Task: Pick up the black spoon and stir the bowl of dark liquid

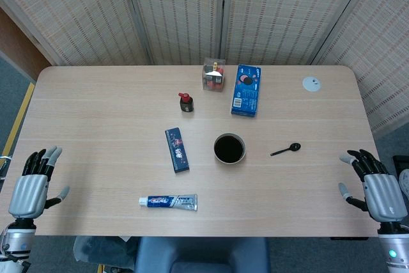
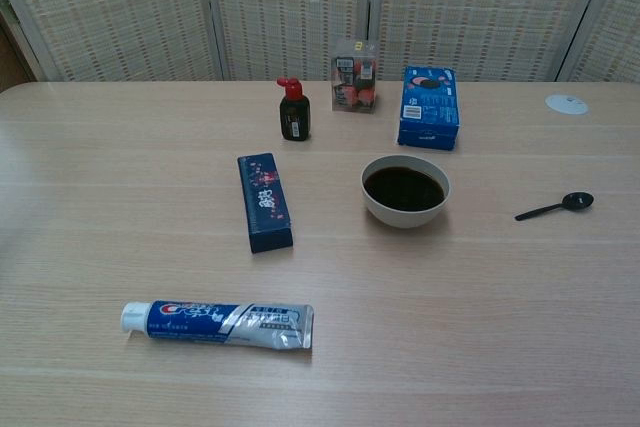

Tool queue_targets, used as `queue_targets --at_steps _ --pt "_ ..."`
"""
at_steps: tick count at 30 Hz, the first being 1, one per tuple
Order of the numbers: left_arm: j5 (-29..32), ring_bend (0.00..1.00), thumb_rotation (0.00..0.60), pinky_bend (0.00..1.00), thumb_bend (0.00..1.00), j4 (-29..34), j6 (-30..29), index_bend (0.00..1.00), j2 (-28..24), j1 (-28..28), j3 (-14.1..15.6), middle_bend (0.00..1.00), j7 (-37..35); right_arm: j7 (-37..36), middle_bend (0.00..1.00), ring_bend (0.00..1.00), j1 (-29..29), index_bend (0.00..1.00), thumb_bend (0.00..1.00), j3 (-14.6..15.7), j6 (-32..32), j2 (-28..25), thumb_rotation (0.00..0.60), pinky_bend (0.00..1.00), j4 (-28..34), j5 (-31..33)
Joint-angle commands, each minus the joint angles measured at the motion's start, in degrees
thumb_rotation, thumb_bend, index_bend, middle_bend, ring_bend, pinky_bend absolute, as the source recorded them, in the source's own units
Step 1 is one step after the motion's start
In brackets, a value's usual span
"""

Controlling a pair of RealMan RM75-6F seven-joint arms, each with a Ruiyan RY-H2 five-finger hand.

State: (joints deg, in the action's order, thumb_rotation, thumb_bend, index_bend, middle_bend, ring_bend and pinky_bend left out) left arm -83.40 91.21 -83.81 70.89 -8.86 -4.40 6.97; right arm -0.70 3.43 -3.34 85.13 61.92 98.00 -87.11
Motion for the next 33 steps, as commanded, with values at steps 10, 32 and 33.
queue_targets --at_steps 10,32,33 --pt "0.21 0.00 0.600 0.00 0.24 -0.46 0.25 0.05 0.20 0.15 0.17 0.00 -0.79 0.51 0.41 0.41 4.33 0.24 0.33 -3.22 -3.82 -0.19 0.600 0.58 -0.04 1.63" --pt "-0.06 0.00 0.600 0.00 0.24 -0.95 -0.05 0.07 0.10 0.81 0.72 0.00 -1.58 12.44 1.00 1.00 20.39 0.45 0.27 -6.80 -24.41 6.99 0.600 1.00 -7.11 10.33" --pt "-0.03 0.00 0.600 0.00 0.24 -0.97 0.04 0.07 0.12 0.81 0.75 0.00 -1.59 13.05 1.00 1.00 21.17 0.45 0.27 -6.84 -25.53 7.67 0.600 1.00 -7.75 11.17"
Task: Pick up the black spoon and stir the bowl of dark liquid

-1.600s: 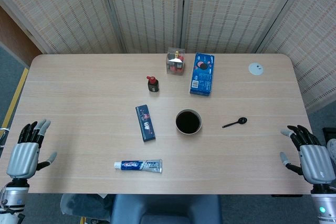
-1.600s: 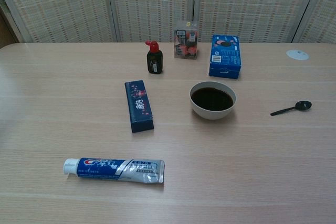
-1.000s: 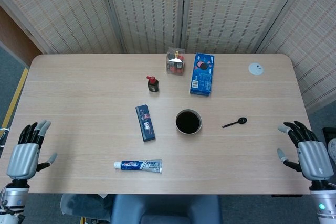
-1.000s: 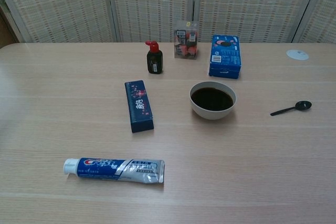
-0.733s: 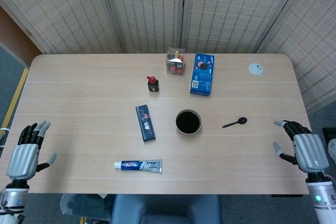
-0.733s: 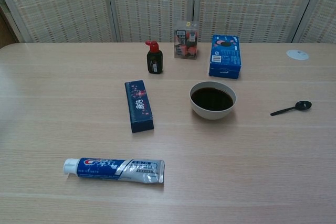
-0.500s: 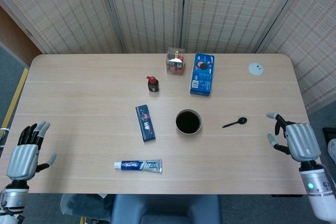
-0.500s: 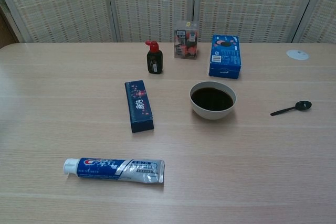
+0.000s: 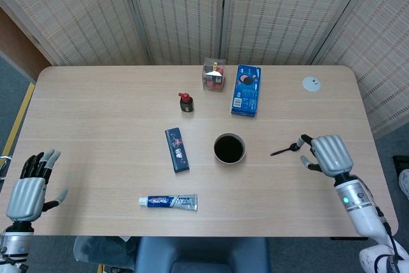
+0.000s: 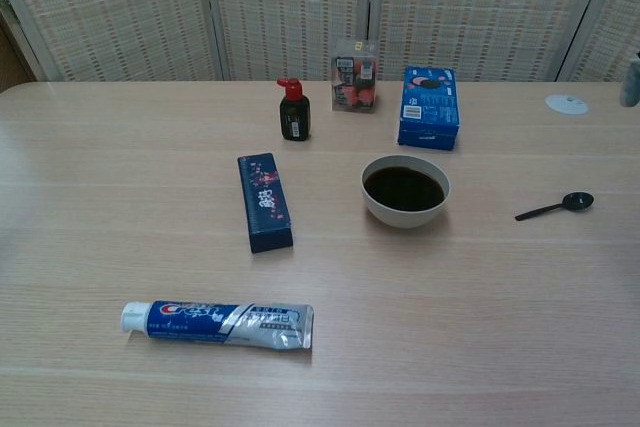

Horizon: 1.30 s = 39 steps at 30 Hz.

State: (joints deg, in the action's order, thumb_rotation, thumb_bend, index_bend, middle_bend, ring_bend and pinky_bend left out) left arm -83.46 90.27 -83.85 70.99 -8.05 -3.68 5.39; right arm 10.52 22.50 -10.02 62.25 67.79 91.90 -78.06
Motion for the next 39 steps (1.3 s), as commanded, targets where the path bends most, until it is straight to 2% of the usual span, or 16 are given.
queue_targets --at_steps 1,18,39 --pt "0.11 0.00 0.600 0.00 0.24 -0.03 0.21 0.07 0.02 0.01 0.08 0.00 0.01 2.21 1.00 1.00 2.67 0.45 0.27 -0.18 -3.47 2.34 0.600 1.00 -2.16 2.77" --pt "1.19 0.00 0.600 0.00 0.24 -0.19 1.56 0.07 0.35 -0.11 0.20 0.00 0.55 6.86 1.00 1.00 11.35 0.50 0.29 0.27 -14.59 13.73 0.600 1.00 -16.03 12.34" --pt "1.50 0.00 0.600 0.00 0.24 -0.01 1.51 0.07 0.35 0.24 0.31 0.00 0.84 11.18 1.00 1.00 16.63 0.50 0.29 2.12 -21.21 22.79 0.600 1.00 -29.60 19.05"
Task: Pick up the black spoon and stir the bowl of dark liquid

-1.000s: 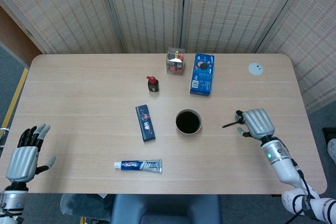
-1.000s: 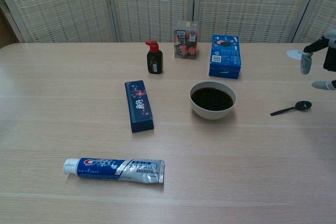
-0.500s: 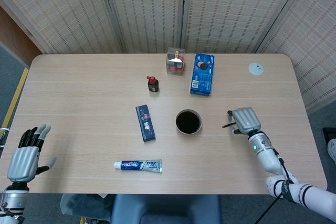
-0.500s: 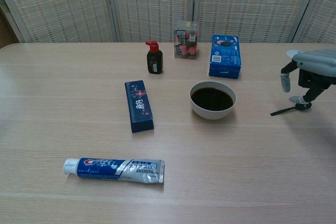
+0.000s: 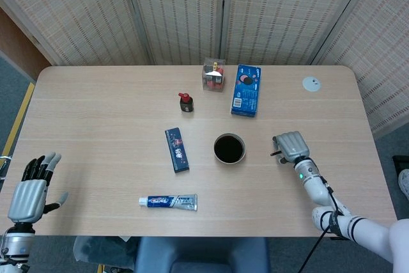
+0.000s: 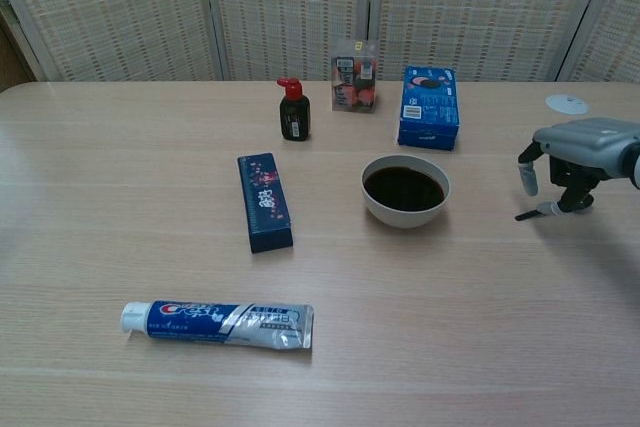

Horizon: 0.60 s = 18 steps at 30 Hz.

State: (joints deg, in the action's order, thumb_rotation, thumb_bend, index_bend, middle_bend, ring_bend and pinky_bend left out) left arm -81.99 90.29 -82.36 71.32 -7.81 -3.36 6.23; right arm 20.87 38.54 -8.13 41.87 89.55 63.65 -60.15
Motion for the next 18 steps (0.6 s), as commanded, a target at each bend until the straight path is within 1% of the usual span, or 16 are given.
queue_targets --at_steps 1,7,18 --pt "0.04 0.00 0.600 0.00 0.24 -0.03 0.05 0.07 0.02 -0.01 -0.02 0.00 0.01 1.07 1.00 1.00 0.78 0.50 0.29 0.28 -1.16 1.35 0.600 1.00 -1.83 1.52" --pt "0.04 0.00 0.600 0.00 0.24 -0.02 -0.04 0.07 -0.04 0.06 -0.05 0.00 -0.04 2.10 1.00 1.00 1.98 0.50 0.29 0.51 -2.31 3.02 0.600 1.00 -4.06 2.71" --pt "0.30 0.00 0.600 0.00 0.24 -0.55 -0.05 0.07 0.03 0.34 0.04 0.00 -0.29 4.08 1.00 1.00 3.45 0.51 0.30 1.13 -3.29 4.83 0.600 1.00 -6.07 4.28"
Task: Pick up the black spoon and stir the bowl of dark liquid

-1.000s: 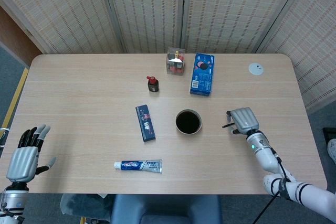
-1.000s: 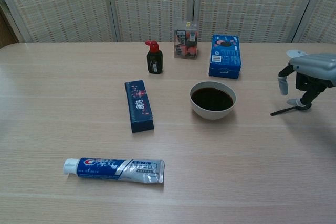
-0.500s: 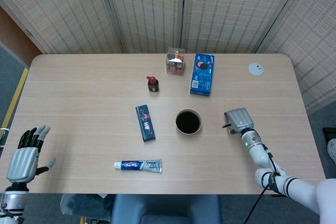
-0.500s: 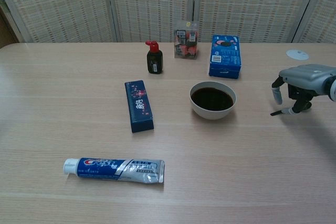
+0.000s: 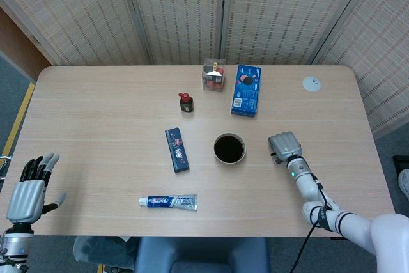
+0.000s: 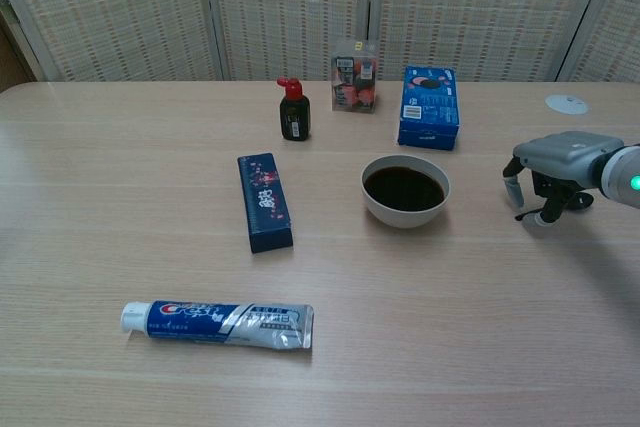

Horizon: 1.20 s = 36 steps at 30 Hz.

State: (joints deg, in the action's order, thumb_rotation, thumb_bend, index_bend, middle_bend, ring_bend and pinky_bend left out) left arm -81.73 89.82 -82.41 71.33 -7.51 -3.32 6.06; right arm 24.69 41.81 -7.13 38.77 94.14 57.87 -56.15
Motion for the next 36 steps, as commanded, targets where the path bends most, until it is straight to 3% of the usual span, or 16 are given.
queue_targets --at_steps 1,36 --pt "0.07 0.00 0.600 0.00 0.24 -0.15 -0.01 0.07 0.02 0.06 -0.01 0.00 -0.19 0.41 1.00 1.00 0.28 0.51 0.30 0.19 -0.24 0.35 0.600 1.00 -0.43 0.37" --pt "0.16 0.00 0.600 0.00 0.24 -1.85 -0.15 0.07 0.39 0.62 -0.05 0.00 -1.77 2.64 1.00 1.00 1.42 0.56 0.38 1.18 -0.97 1.93 0.600 1.00 -2.60 3.66"
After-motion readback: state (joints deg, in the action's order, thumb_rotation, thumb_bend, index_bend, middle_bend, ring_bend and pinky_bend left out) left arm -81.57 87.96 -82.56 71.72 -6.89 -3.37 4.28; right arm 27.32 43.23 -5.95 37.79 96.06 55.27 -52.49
